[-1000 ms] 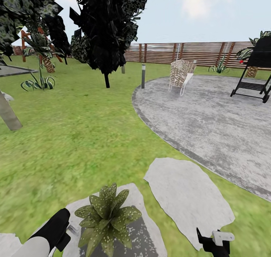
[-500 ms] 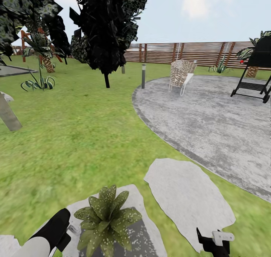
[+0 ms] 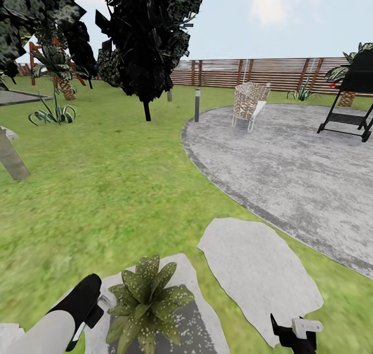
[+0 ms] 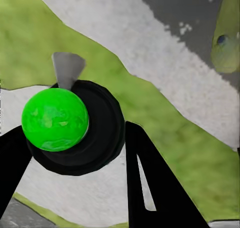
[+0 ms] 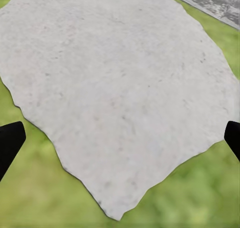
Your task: Pick up the pesticide atomizer in the garden and spray insectifuge to fully cover both potted plants in the garden.
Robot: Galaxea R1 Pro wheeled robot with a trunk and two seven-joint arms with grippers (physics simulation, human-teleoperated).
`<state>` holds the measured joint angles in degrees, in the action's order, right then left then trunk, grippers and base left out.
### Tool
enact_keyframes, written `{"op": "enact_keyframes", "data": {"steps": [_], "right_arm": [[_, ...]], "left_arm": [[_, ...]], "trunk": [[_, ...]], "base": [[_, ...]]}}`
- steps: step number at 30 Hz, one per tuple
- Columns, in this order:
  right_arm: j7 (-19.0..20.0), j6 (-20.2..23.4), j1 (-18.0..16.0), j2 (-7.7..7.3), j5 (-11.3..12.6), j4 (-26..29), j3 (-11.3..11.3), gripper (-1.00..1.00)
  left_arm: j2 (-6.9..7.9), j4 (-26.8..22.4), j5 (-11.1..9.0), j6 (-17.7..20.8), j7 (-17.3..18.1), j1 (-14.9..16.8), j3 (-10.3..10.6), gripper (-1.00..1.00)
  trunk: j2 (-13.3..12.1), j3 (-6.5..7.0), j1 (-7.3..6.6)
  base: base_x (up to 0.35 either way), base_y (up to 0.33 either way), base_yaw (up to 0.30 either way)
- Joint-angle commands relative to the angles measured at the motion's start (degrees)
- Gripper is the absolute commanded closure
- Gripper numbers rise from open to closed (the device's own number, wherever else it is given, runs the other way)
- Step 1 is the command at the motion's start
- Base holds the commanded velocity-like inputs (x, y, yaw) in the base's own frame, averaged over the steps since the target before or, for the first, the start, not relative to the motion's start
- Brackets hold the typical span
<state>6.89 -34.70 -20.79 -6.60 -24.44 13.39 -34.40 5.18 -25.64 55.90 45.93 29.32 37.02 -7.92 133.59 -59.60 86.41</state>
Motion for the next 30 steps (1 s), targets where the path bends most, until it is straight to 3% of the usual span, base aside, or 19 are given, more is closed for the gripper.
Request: {"op": "enact_keyframes", "data": {"steps": [1,5,8,17,22,30], "right_arm": [[0.58,-0.19,-0.04,0.02,0.01,-0.03,-0.49,-1.00],[0.58,-0.19,-0.04,0.01,0.01,-0.03,-0.48,-1.00],[0.58,-0.19,-0.04,0.00,0.01,-0.03,-0.49,-1.00],[0.58,-0.19,-0.04,0.02,0.01,-0.03,-0.49,-1.00],[0.58,-0.19,-0.04,0.01,0.01,-0.03,-0.46,-1.00],[0.58,-0.19,-0.04,0.03,0.01,-0.03,-0.47,-1.00]], "left_arm": [[0.16,-0.01,0.62,0.05,0.84,-0.10,0.27,1.00],[0.80,0.06,0.93,-0.38,5.65,-0.32,3.24,1.00],[0.85,0.00,0.98,-0.46,6.44,-0.32,3.91,1.00],[0.87,0.15,0.95,-0.66,6.93,-0.45,4.14,1.00],[0.76,-0.08,1.05,-0.60,6.89,-0.37,4.07,1.00],[0.88,-0.73,1.14,-0.29,6.73,0.28,4.01,1.00]], "trunk": [[0.02,-0.05,-0.01],[0.02,-0.05,-0.01],[0.02,-0.05,-0.01],[0.02,-0.05,-0.01],[0.02,-0.05,-0.01],[0.02,-0.05,-0.01]], "base": [[0.000,0.000,0.000],[0.000,0.000,0.000],[0.000,0.000,0.000],[-0.009,0.000,0.000],[-0.296,0.000,-0.043],[-0.331,0.105,-0.275]]}}
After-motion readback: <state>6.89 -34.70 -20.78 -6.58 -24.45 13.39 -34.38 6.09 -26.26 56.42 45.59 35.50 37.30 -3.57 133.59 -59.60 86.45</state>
